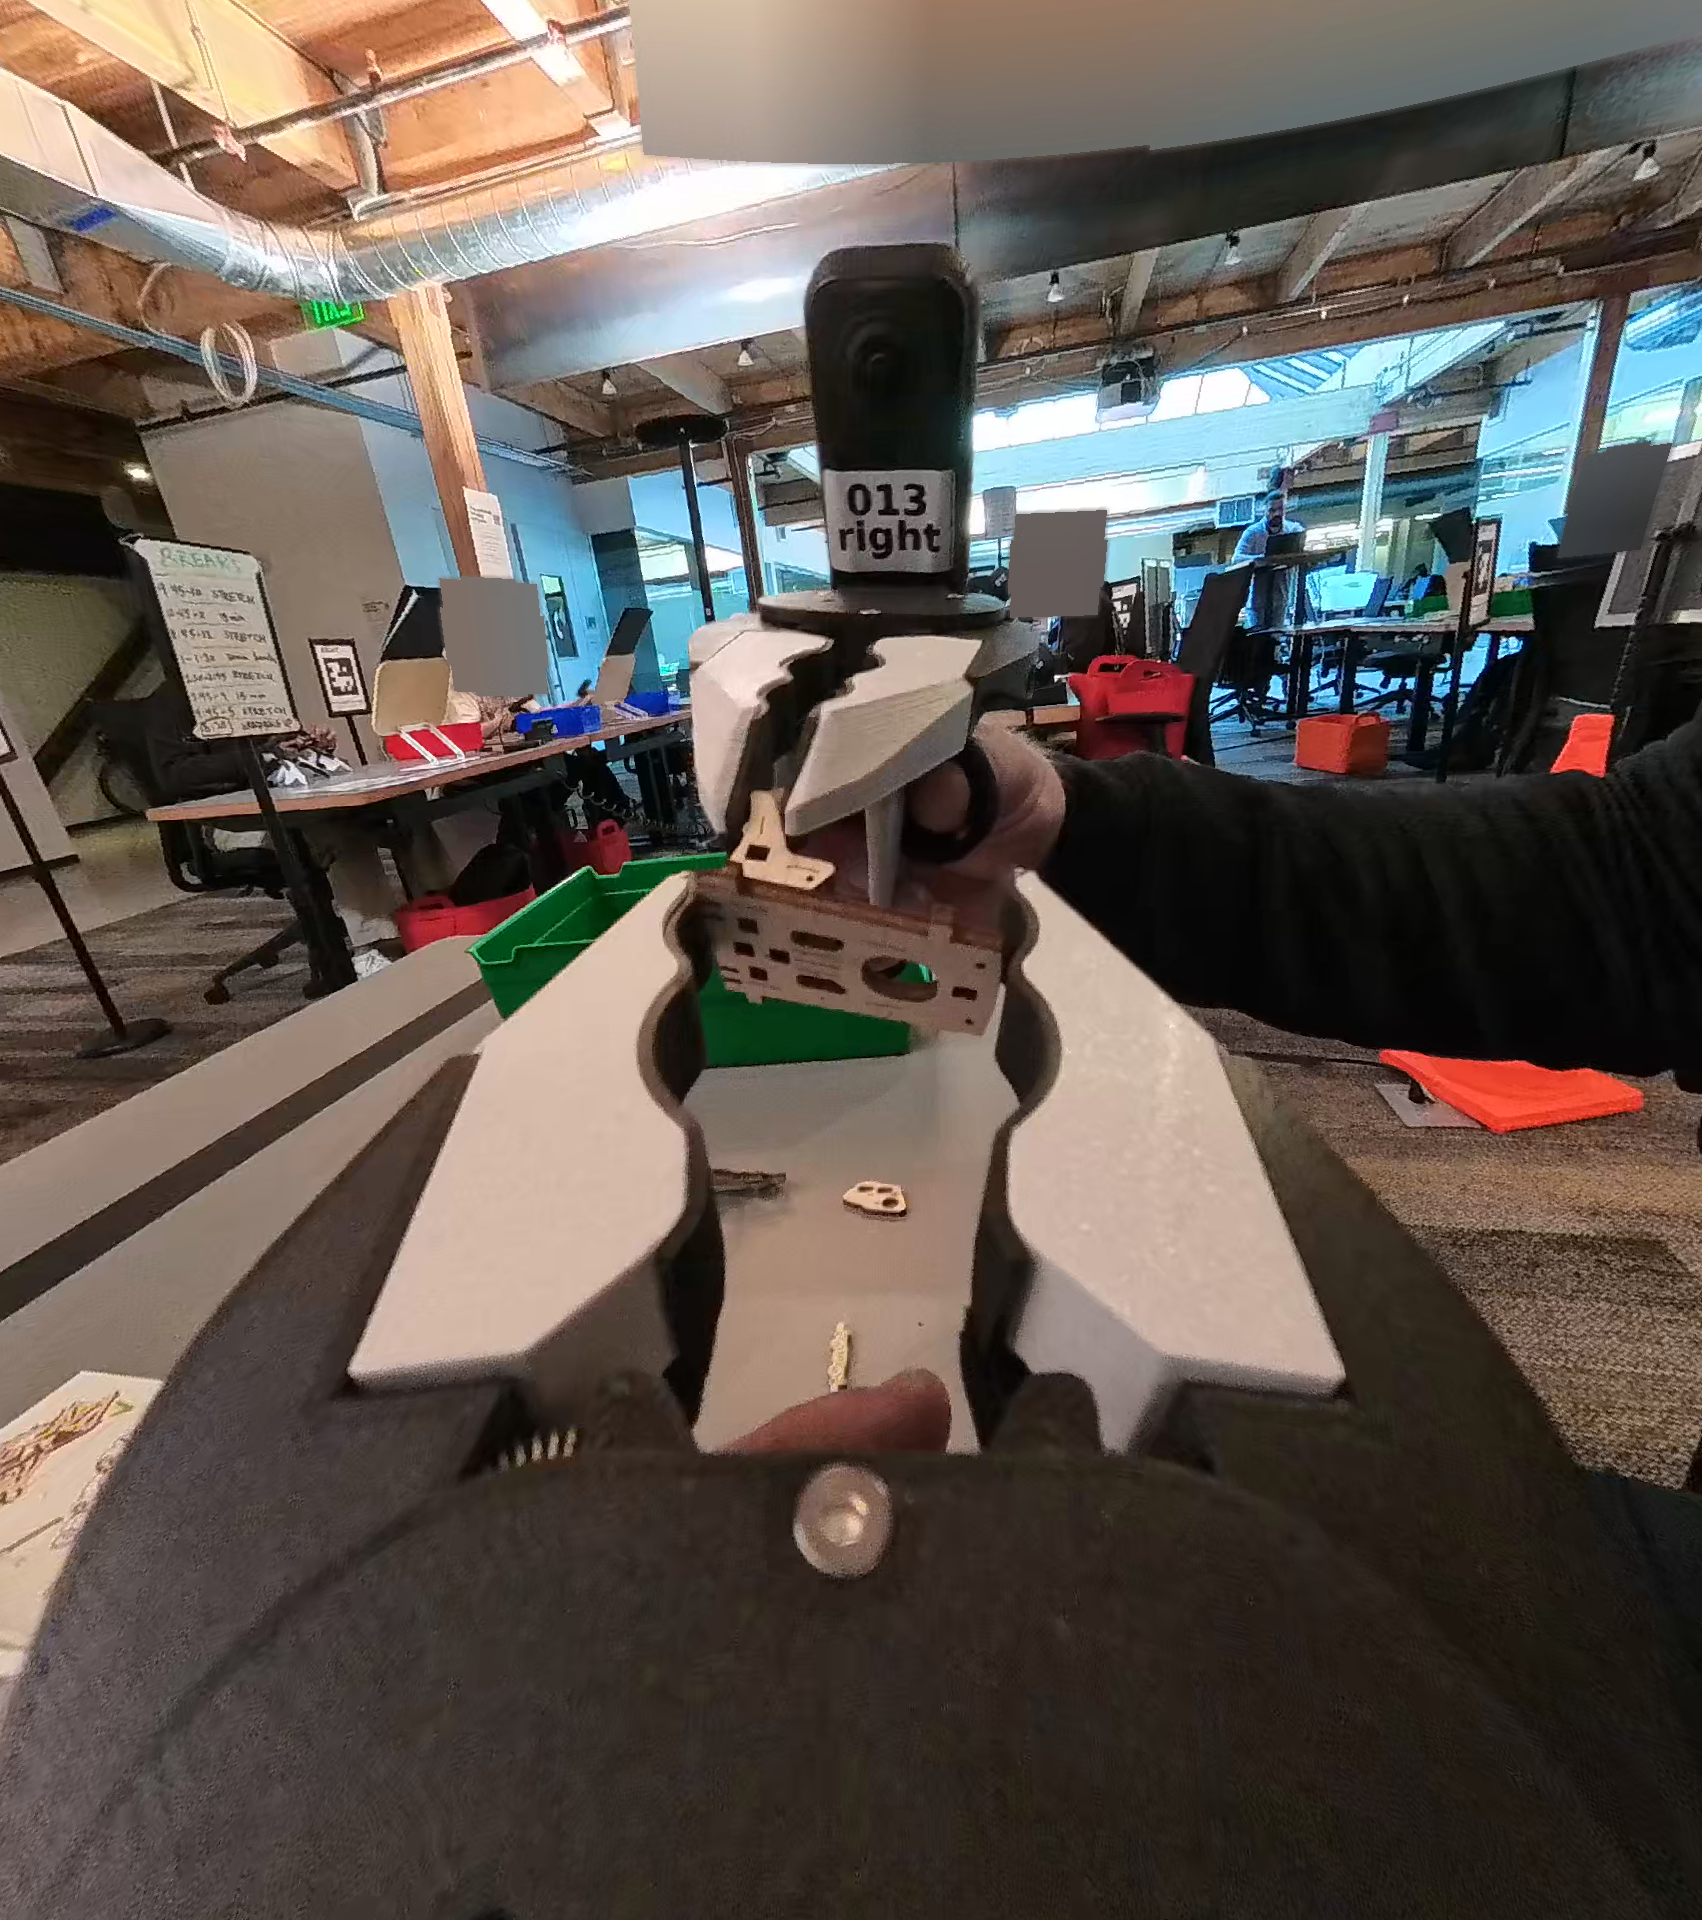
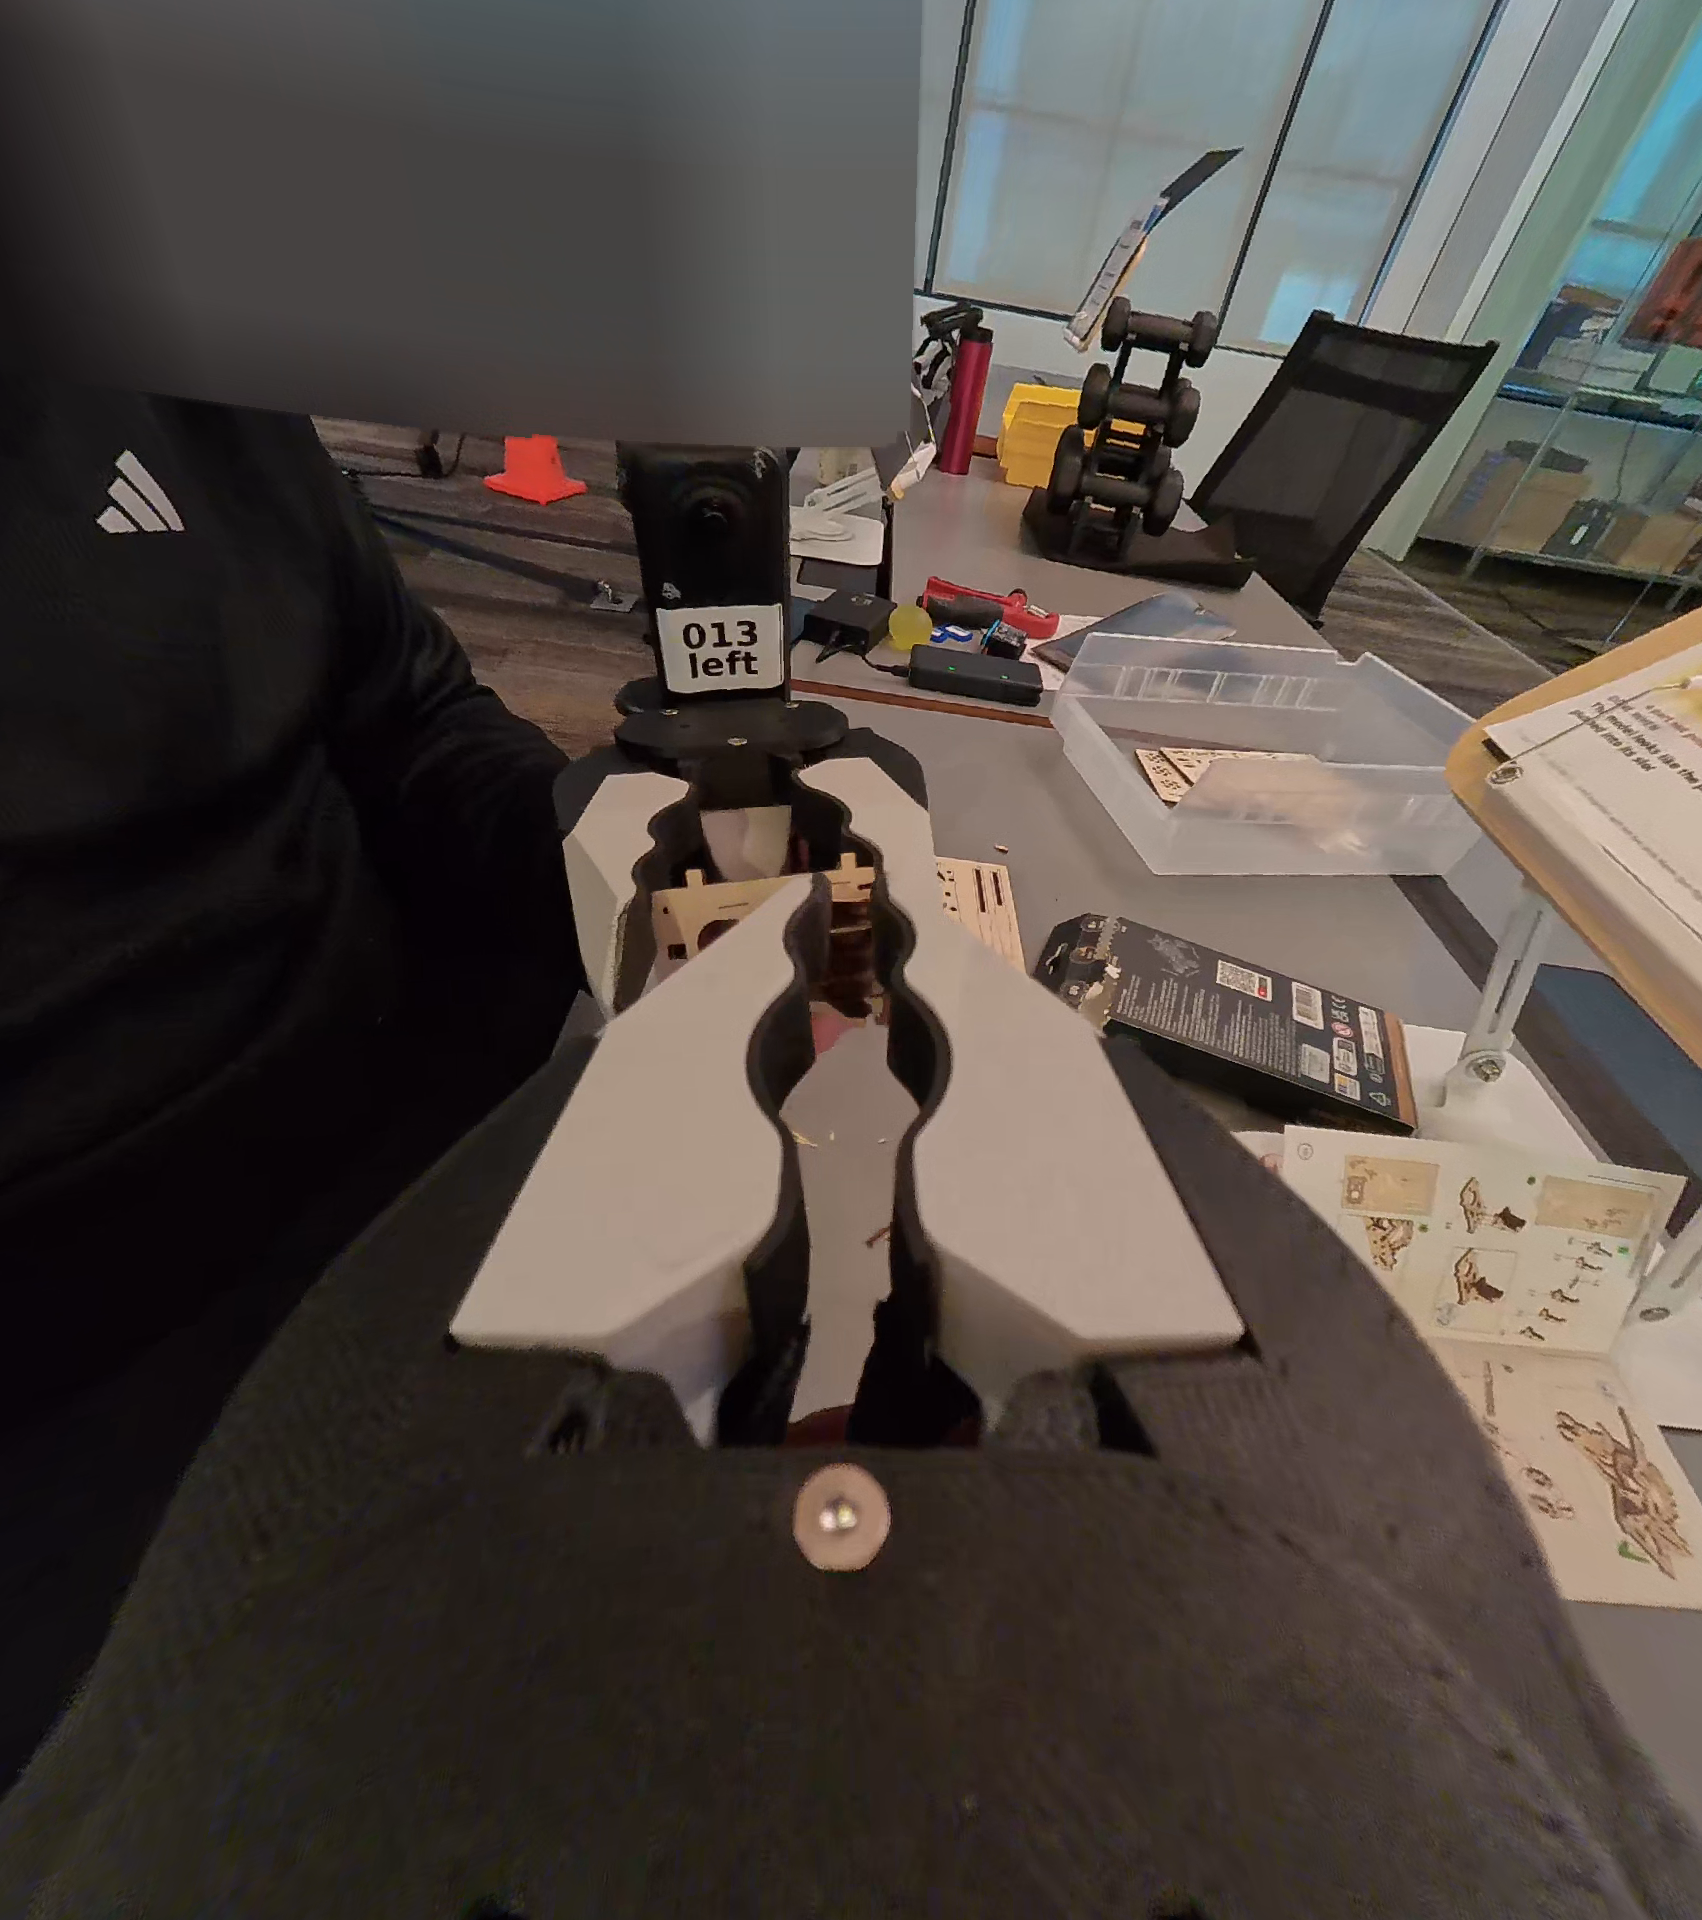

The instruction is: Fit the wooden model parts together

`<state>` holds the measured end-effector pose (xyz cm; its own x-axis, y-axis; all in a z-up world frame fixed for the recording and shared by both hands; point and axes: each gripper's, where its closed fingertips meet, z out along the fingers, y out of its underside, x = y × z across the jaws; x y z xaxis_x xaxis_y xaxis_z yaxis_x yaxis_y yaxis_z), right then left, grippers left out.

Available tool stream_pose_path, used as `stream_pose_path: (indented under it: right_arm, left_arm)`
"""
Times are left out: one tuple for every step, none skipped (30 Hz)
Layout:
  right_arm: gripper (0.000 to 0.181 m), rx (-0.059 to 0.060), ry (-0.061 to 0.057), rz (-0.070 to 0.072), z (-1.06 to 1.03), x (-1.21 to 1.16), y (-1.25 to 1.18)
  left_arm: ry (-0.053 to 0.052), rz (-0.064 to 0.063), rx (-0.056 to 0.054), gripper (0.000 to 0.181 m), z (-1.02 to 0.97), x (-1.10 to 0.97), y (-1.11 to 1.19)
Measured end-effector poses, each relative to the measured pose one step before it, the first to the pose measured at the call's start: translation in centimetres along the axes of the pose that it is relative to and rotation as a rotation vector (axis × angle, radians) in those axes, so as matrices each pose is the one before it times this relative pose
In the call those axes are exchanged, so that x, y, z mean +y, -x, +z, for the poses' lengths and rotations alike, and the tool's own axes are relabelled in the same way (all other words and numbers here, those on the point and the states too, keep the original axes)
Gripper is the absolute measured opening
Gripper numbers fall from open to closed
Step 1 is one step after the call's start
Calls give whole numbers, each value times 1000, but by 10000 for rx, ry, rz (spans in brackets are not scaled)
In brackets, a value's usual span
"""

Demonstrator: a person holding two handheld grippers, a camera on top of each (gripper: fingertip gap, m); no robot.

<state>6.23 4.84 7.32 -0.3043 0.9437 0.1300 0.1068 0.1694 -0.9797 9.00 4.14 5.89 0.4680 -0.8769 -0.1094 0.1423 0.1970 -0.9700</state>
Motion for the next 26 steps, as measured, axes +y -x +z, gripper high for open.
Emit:
stream_pose_path:
  right_arm:
    - [4,21,-22,-68,-27,-49,28]
    - [5,13,-19,-43,-28,-41,25]
    - [5,15,-15,-30,-34,-12,15]
    - [5,18,-18,29,-17,-10,-4]
    - [14,90,41,143,-33,80,-179]
    - [32,158,122,250,-67,206,-338]
    - [29,57,123,285,-125,234,-223]
    - [20,-40,50,113,-144,228,37]
    - [13,-3,63,-97,-73,293,133]
    - [5,15,138,-115,-3,366,176]
    - [5,95,147,-33,34,322,44]
    - [5,150,160,49,5,343,-81]
    - [5,121,149,126,-82,370,-113]
    - [5,199,71,204,-180,333,-312]
    - [5,248,35,283,-264,382,-484]
    - [4,236,99,299,-285,553,-514]
    - [4,333,251,273,-231,849,-646]
    - [4,389,399,275,-125,1134,-727]
    - [5,307,455,258,12,1250,-590]
    - [5,299,490,192,183,1320,-556]
    - [5,392,560,127,360,1385,-657]
    - [5,358,570,116,523,1320,-558]
    - [5,250,466,101,622,1064,-300]
    - [5,276,390,82,645,830,-259]
    - [5,276,368,57,673,725,-219]
    - [5,168,310,17,678,619,-10]
  left_arm:
    - [-16,20,-28,53,42,-24,-19]
    - [-30,4,-6,53,19,-17,-28]
    - [-32,-54,32,53,12,8,-44]
    - [-39,-98,35,53,-23,40,12]
    - [-119,-133,48,53,-87,-57,13]
    - [-112,-142,143,53,-61,-43,-122]
    - [-43,-108,59,53,11,79,-43]
    - [60,-60,-31,53,60,252,101]
    - [12,-79,-8,53,2,237,145]
    - [-56,-156,103,53,-39,133,35]
    - [70,-154,83,53,16,290,58]
    - [132,-56,40,54,14,349,76]
    - [87,49,-7,61,-105,238,179]
    - [57,48,-31,66,-290,101,325]
    - [46,16,-72,68,-488,41,620]
    - [123,9,-281,67,-553,127,1214]
    - [367,89,-448,66,-484,471,1735]
    - [721,227,-610,65,-296,1005,2169]
    - [1124,263,-873,63,-28,1616,2701]
    - [1325,86,-1017,65,284,1935,3034]
    - [1179,-100,-943,71,580,1807,2899]
    - [785,-187,-702,75,789,1297,2416]
    - [572,-375,-498,74,906,1020,1986]
    - [423,-512,-273,73,999,761,1493]
    - [234,-502,-347,68,975,545,1470]
    - [375,-447,-55,63,986,707,821]
